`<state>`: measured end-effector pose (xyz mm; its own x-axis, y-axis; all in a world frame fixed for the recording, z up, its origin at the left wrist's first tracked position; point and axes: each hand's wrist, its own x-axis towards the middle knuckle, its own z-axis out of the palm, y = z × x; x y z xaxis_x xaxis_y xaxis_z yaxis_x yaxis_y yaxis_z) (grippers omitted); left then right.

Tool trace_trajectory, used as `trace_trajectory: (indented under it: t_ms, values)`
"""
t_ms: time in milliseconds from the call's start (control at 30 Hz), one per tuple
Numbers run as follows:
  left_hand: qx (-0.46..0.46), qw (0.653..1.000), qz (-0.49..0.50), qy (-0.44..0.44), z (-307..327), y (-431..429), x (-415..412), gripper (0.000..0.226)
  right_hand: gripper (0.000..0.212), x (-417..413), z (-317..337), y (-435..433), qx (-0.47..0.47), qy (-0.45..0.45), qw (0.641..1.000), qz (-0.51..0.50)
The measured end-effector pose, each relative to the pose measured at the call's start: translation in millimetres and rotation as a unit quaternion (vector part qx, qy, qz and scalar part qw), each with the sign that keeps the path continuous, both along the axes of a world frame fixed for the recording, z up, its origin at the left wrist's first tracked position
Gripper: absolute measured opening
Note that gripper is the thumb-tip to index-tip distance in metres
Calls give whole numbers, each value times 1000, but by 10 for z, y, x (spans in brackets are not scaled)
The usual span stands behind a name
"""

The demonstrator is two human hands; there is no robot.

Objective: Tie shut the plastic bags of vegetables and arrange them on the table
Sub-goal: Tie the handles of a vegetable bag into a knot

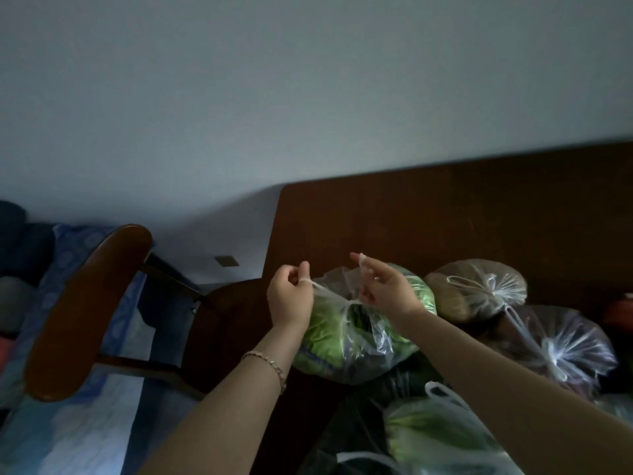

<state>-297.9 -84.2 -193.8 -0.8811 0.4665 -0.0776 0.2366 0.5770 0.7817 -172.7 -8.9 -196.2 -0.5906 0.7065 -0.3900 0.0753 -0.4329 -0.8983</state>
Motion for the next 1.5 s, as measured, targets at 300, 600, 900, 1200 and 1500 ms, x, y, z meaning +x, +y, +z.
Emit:
trace_trajectory:
  t_ms: [300,600,900,1200,1500]
  values:
    - [13,962,-251,-106,374,98,192,12,12,26,-74,-74,168,-106,978,58]
    - [-95,930,-348,-71,357,222,69,28,12,93,-100,-106,194,-127,970,75]
    - [-88,925,-364,-69,221,61,-116,22,12,45,-9,-116,263,-143,951,73]
    - [-41,934,-324,-148,141,33,-209,16,12,-41,38,-55,412,-181,887,103]
    - [-42,925,-359,-115,27,111,-144,21,19,12,6,27,277,-185,940,67]
